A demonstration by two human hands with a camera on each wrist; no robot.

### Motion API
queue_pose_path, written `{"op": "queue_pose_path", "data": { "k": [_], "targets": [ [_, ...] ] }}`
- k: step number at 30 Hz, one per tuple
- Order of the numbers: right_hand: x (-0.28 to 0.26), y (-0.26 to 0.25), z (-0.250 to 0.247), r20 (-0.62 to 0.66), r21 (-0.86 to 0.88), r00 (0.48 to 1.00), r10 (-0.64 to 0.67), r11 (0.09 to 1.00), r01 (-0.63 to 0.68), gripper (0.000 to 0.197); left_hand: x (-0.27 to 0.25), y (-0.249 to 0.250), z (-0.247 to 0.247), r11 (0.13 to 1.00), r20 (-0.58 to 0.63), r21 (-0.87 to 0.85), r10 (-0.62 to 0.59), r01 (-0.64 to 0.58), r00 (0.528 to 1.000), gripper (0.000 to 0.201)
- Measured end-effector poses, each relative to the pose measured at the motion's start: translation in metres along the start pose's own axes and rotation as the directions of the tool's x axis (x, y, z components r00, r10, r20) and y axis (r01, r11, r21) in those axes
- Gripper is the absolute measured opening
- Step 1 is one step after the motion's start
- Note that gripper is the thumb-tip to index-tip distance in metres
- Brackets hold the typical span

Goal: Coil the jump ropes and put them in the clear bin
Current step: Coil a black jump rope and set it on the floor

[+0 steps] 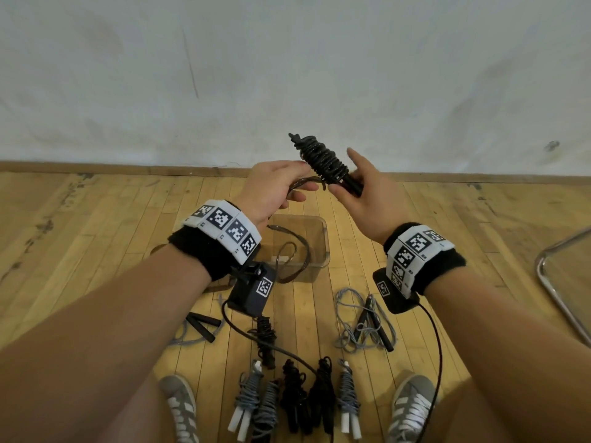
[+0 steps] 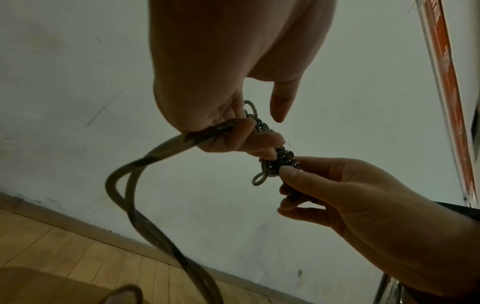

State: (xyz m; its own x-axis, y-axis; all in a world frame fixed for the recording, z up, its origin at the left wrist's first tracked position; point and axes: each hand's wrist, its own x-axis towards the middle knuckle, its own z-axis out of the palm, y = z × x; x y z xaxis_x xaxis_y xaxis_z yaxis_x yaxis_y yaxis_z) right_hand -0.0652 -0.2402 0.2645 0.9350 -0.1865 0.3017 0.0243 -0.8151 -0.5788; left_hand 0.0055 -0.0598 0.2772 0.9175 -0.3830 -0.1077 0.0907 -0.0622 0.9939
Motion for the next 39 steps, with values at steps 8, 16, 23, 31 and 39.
{"op": "queue_pose_path", "data": {
  "k": [8, 16, 23, 31, 39],
  "targets": [
    [-0.002, 0.000, 0.012, -0.083, 0.020, 0.994, -0.070, 0.997, 0.071, 0.049, -0.010, -0.001, 0.010, 1.000, -0.057, -0.006, 0.015, -0.016, 0.998, 0.032],
    [-0.007, -0.014, 0.019, -0.071, 0.160, 0.986, -0.148, 0.974, 0.158, 0.047, -0.015, -0.001, 0.016, 0.996, -0.124, -0.056, 0.055, -0.063, 0.991, 0.031],
    [-0.001, -0.015, 0.005, 0.212, 0.569, 0.972, 0.102, 0.796, -0.207, 0.047, -0.010, -0.002, 0.008, 0.996, -0.008, 0.043, 0.074, -0.073, 0.997, 0.033],
    [-0.003, -0.007, 0.005, 0.214, 0.412, 0.977, -0.009, 0.908, -0.082, 0.059, 0.002, -0.015, 0.003, 0.987, 0.067, 0.115, 0.103, -0.110, 0.992, 0.026],
    [0.000, 0.006, 0.009, 0.073, 0.304, 0.996, -0.053, 0.952, 0.029, 0.066, -0.001, -0.014, -0.001, 0.867, -0.017, 0.497, 0.063, -0.046, 0.998, 0.061]
  ]
}}
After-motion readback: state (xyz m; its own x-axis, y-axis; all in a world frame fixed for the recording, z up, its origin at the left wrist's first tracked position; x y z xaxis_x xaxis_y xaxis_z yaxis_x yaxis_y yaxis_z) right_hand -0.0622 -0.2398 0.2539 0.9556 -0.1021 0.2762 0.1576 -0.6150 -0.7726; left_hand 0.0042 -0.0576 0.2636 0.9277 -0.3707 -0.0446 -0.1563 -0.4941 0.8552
